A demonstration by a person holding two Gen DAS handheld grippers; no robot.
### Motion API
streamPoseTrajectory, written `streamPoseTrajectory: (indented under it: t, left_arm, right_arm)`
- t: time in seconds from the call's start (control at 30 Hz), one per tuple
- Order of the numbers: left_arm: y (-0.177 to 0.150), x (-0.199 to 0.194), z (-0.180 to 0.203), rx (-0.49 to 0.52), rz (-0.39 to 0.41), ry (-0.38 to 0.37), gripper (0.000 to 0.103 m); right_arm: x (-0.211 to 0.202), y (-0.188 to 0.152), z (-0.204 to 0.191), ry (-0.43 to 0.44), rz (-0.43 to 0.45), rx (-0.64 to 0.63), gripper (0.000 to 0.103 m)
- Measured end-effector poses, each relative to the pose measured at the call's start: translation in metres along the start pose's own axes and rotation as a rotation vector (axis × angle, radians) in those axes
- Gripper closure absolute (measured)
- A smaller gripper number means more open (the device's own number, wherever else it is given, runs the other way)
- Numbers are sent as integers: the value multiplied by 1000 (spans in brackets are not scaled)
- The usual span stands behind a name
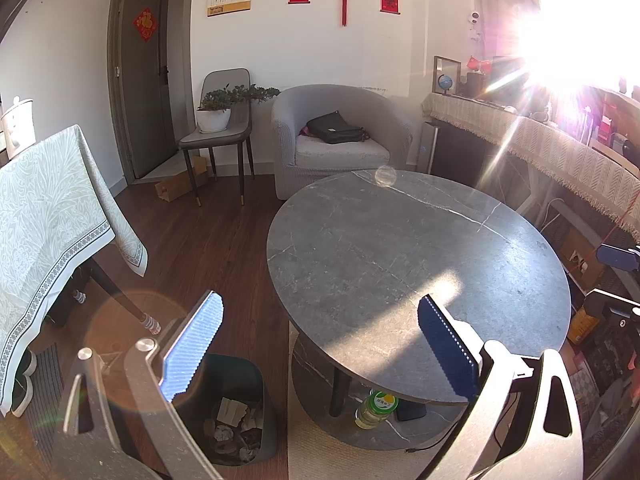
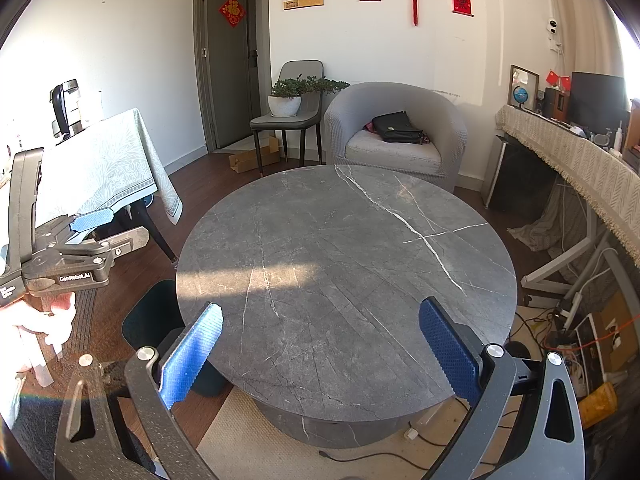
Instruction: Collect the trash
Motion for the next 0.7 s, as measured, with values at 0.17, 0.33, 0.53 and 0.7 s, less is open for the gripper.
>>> streamPoseTrajectory:
  t: [0.17,0.33,0.53,0.7]
  left_arm:
    - [0,0,0,0,1,0,3]
    - [0,0,0,0,0,-1,3]
    - [1,0,1,3,0,-4,3]
    - [1,2,2,2,-5,-3,3]
  right_arm:
    - [0,0,0,1,0,0,3]
    - [0,0,0,1,-1,-1,3]
    - [0,0,0,1,-1,-1,3]
    - [0,0,0,0,-1,-1,3]
Point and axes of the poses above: each gripper's, at about its wrist camera, not at the fingertips, and x roughly the way its jaws point, z to its right, y to its top, the point moved 9 cm from there along x, roughly the way its jaws point, and after that the axes turned 12 degrees about -y, right-handed, at the moved point
